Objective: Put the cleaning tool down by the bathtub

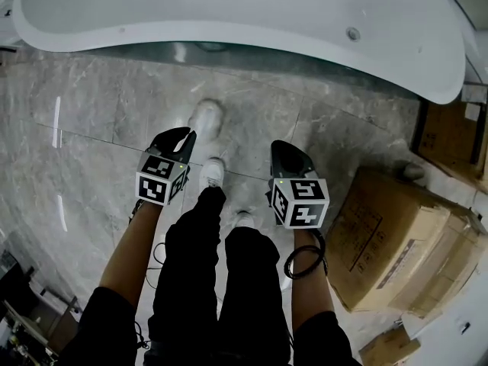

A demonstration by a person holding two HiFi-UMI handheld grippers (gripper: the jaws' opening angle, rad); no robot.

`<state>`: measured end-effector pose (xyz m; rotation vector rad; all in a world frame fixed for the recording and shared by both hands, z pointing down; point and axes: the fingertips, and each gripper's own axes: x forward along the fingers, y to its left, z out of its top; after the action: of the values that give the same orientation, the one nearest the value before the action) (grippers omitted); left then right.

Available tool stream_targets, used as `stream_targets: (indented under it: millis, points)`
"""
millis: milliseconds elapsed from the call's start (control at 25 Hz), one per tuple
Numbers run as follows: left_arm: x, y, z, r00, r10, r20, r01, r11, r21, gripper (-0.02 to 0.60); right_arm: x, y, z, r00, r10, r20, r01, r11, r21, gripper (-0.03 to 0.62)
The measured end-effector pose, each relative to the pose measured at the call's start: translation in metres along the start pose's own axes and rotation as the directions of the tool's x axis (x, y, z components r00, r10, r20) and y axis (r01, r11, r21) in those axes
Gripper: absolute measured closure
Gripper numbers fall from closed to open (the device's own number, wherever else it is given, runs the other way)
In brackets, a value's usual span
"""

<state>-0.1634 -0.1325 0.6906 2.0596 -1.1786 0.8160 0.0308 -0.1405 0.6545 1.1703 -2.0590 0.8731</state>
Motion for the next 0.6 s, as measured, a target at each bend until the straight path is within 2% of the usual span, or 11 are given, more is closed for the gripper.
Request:
stream_targets:
  millis: [240,360,480,600]
  points:
    - [-0.046,-0.019,0.037,1.0,-0.007,0.002,0.007,1.0,-0.003,0.551,-0.048,0.018,0.038,1.0,-0.003,0.015,0.003,1.0,0.002,0.571]
    - [-0.072,-0.022,0.058,0.999,0.026,0.018,-0.026,1.0,-0.007,0.559,-0.073,0.026,0.056,1.0,-0.005,0.022,0.005,1.0,0.004,0.571]
    - [-0.1,-0.027,0.078,0.998,0.052,0.041,-0.05,0.998,-0.042,0.57,-0.098,0.031,0.069,1.0,-0.014,0.024,0.014,1.0,0.013,0.571]
    - [-0.124,-0.038,0.089,0.999,0.039,0.024,-0.039,0.999,-0.016,0.569,-0.123,0.038,0.083,0.999,-0.025,0.03,0.024,0.999,0.026,0.571]
